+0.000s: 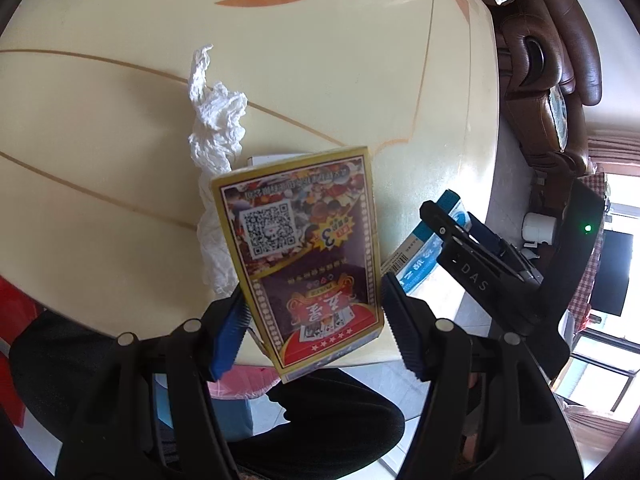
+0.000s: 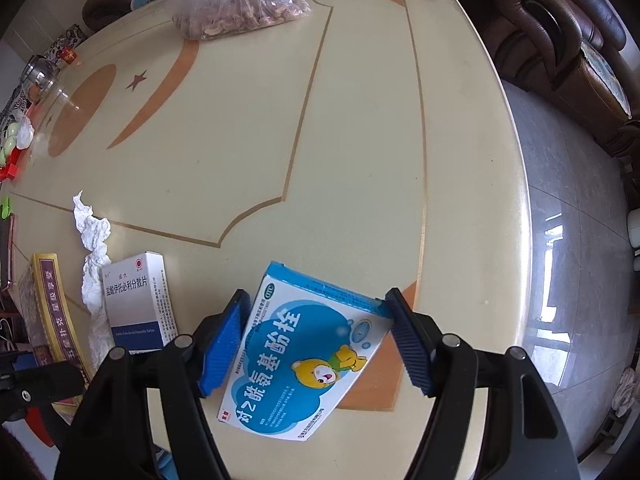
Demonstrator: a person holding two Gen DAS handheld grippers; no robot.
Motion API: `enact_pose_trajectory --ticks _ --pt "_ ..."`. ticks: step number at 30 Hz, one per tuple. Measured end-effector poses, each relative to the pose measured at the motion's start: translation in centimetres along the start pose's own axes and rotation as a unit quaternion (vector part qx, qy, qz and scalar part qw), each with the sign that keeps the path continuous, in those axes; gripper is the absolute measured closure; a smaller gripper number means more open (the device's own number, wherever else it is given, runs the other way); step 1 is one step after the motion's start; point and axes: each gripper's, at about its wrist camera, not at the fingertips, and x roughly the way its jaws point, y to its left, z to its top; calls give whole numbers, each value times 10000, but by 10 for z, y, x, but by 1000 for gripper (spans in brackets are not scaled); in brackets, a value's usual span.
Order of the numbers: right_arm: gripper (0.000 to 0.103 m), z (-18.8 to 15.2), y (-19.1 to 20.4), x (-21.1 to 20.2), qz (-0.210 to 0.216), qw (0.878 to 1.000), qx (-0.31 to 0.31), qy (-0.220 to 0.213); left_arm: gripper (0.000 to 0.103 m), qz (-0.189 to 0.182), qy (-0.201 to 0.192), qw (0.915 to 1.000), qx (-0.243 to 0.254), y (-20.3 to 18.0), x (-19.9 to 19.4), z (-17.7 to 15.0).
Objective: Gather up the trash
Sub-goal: 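Lift both boxes with both tools and carry them over the pink bin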
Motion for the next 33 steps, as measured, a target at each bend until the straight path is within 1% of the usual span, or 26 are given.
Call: enact_pose_trajectory --ticks 3,5,7,13,17,22,24,27,33 --pt "36 -2 1 -13 -18 9999 -3 -105 40 117 -110 9997 198 -3 -9 -2" --pt "36 -8 -3 -10 -33 9999 18 -165 40 186 -218 9991 298 -2 -16 -3" --pt "36 -8 -2 -16 -19 9998 28 -190 40 230 -294 9985 392 -1 -22 -5" --pt "36 -10 12 -24 -18 9997 -73 -235 40 367 -422 9959 714 -3 -31 -16" --pt "36 -14 20 -39 -19 9993 -168 -331 40 430 -524 9932 943 -7 -41 -23" --pt "36 -25 27 -70 70 9981 -282 -535 40 472 -678 9900 1140 -14 -56 -26" --pt "36 -32 29 -86 71 9973 -326 -660 40 560 -759 9874 1269 -13 -65 -30" --pt "36 -44 31 -108 112 9960 -388 -800 40 672 -906 9826 1478 -12 -78 -41" --pt "36 -75 43 -140 163 9937 -528 -976 40 664 -1002 9774 1741 -5 -91 -70"
